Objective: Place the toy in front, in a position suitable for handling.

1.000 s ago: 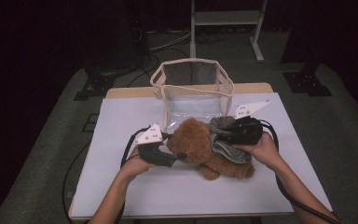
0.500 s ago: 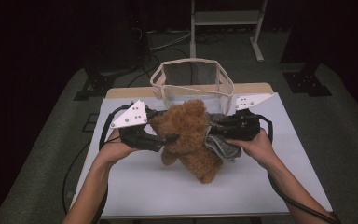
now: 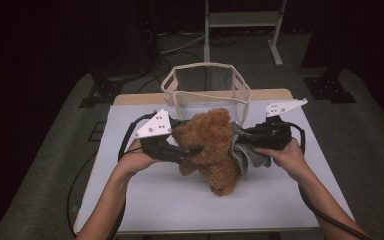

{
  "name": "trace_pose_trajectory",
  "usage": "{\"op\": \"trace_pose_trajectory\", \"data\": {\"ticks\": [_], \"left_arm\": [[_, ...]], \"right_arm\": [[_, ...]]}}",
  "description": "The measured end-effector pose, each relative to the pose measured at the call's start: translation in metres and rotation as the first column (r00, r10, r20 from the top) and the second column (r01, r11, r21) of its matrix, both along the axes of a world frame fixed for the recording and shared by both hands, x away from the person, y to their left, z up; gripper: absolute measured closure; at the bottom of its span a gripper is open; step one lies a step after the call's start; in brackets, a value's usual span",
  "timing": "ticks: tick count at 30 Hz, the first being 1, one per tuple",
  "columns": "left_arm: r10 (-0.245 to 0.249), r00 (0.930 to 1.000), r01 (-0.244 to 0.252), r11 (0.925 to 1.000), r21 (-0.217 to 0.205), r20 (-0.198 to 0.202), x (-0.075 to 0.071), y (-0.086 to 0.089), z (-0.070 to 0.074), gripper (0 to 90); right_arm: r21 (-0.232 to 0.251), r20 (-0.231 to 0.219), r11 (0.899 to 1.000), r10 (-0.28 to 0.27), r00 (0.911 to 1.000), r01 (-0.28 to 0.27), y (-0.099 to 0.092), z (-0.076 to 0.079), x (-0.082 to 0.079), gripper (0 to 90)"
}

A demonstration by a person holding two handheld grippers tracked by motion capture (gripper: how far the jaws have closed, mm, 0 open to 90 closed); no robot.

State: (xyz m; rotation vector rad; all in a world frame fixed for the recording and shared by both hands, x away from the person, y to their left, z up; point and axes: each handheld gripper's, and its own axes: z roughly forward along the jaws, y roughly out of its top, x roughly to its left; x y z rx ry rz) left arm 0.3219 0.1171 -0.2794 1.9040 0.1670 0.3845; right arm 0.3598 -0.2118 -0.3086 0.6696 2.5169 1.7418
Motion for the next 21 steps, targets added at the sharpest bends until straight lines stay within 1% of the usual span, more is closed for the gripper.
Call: {"op": "trace_pose_trajectory", "data": {"ticks": [2,5,9,11,13,15,16,18,19,21], "left_arm": [[-0.001,1.0,0.001,1.0,0.003,0.002,0.0,-0.003,0.001,29.0],[-0.008,1.0,0.008,1.0,0.006,0.006,0.001,-0.009,0.002,29.1],[-0.025,0.9996,0.025,0.9995,0.021,0.015,0.003,-0.018,0.004,29.1],[-0.03,0.9995,0.029,0.9993,0.024,0.011,0.004,-0.023,0.005,29.1],[-0.039,0.9992,0.038,0.9989,0.028,0.014,0.005,-0.029,0.006,29.2],[-0.048,0.9986,0.047,0.9982,0.038,0.021,0.005,-0.036,0.008,29.2],[-0.054,0.9982,0.053,0.9977,0.04,0.024,0.005,-0.039,0.009,29.2],[-0.067,0.9974,0.066,0.9969,0.043,0.028,0.005,-0.045,0.009,29.2],[-0.068,0.9973,0.066,0.9964,0.054,0.03,0.005,-0.048,0.009,29.2],[-0.062,0.9978,0.06,0.9963,0.062,0.025,0.006,-0.05,0.007,29.3]], "right_arm": [[-0.003,0.014,1.0,-0.001,0.9999,0.001,-0.004,0.01,0.0,76.9],[0.014,0.034,1.0,0.011,0.9994,-0.011,-0.01,0.029,0.0,76.8],[0.005,0.094,0.999,0.032,0.9951,-0.032,-0.008,0.063,-0.004,76.6],[-0.021,0.122,0.999,0.05,0.9912,-0.048,-0.002,0.079,-0.005,76.6],[-0.054,0.137,0.996,0.078,0.9875,-0.071,0.006,0.091,-0.005,76.7],[-0.101,0.14,0.991,0.104,0.9848,-0.09,0.018,0.1,-0.004,76.7],[-0.131,0.149,0.986,0.119,0.9817,-0.099,0.024,0.103,-0.003,76.7],[-0.177,0.137,0.977,0.147,0.9797,-0.122,0.038,0.106,-0.001,76.6],[-0.199,0.132,0.971,0.158,0.9787,-0.13,0.044,0.107,0.0,76.6],[-0.222,0.12,0.965,0.172,0.9776,-0.143,0.053,0.105,0.002,76.6]]}}
